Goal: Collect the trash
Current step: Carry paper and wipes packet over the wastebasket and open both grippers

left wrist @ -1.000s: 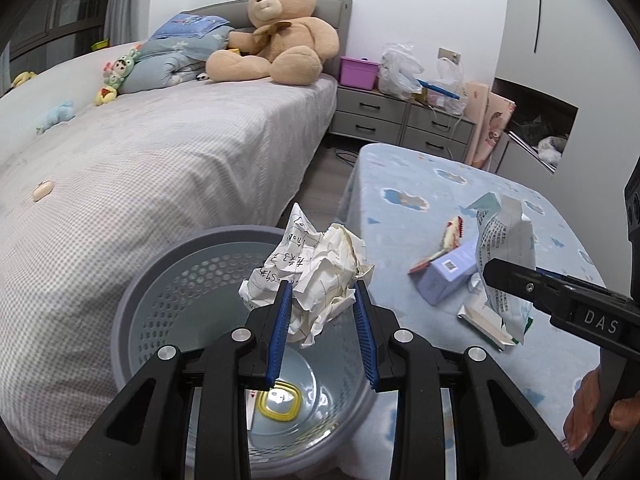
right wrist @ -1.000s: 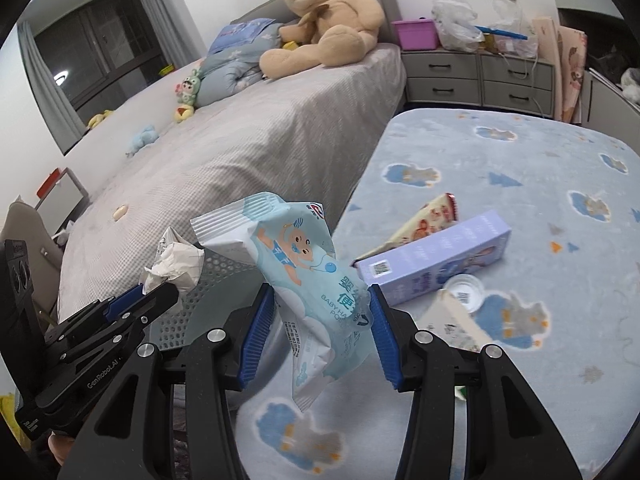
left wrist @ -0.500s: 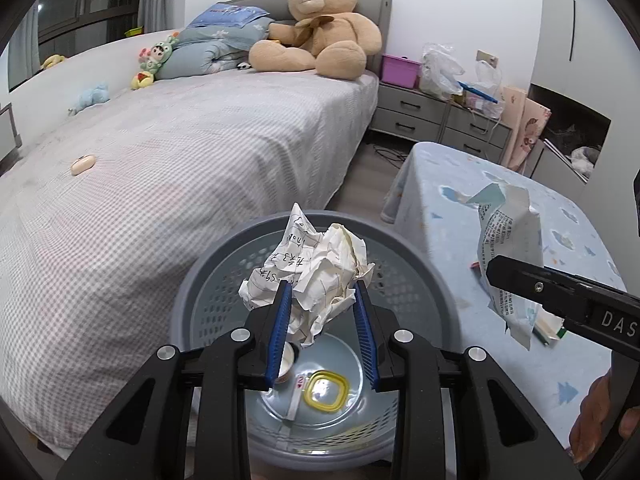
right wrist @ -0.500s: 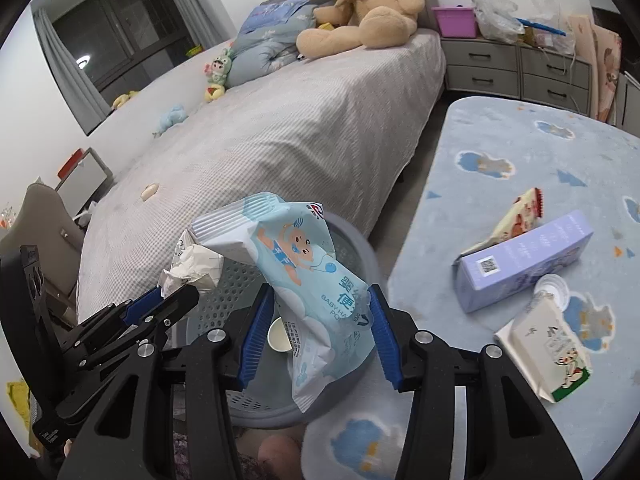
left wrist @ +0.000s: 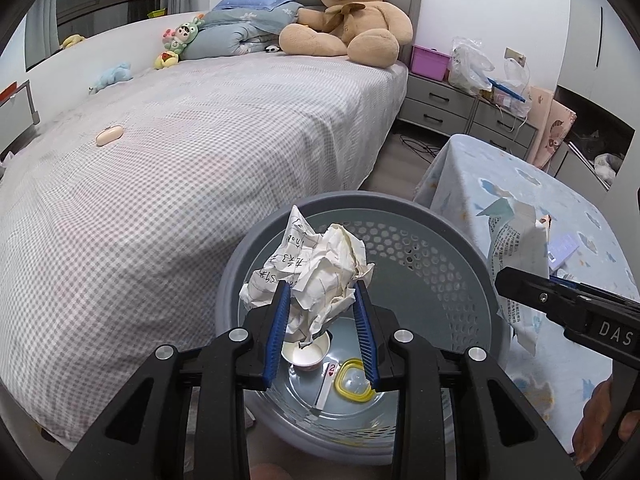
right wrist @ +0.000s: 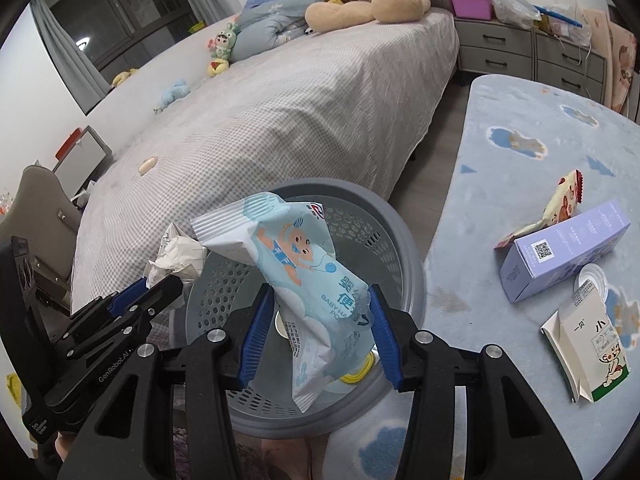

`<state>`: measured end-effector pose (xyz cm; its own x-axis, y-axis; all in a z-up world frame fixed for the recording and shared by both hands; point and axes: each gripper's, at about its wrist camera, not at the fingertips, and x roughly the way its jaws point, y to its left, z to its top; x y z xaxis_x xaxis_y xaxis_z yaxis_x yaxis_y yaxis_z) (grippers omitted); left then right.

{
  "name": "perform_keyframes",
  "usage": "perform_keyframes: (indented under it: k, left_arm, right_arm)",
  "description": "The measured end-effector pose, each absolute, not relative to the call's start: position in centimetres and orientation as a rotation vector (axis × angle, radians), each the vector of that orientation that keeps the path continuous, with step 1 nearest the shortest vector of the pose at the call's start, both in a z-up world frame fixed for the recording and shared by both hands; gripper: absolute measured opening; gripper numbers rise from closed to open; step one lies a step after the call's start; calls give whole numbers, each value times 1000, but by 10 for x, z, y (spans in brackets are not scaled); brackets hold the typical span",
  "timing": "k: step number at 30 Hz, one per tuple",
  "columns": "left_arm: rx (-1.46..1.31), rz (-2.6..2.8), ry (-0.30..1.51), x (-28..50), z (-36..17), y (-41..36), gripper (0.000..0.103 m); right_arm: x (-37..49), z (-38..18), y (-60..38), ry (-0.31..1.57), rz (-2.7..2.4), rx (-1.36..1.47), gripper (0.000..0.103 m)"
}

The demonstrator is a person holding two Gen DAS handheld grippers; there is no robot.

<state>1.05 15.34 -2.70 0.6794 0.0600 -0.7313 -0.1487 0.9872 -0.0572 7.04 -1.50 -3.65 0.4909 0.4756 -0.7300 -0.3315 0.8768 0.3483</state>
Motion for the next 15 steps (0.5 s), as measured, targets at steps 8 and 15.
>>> perform_keyframes:
  k: [8,15]
  left_arm:
    - [-107,117,819,14,-28,150,31]
    - [-111,129,818,12,-29,150,45]
  right_arm:
    - [70,-39,-15,944,491,168,49]
    - [69,-35,-16,930,490,176,59]
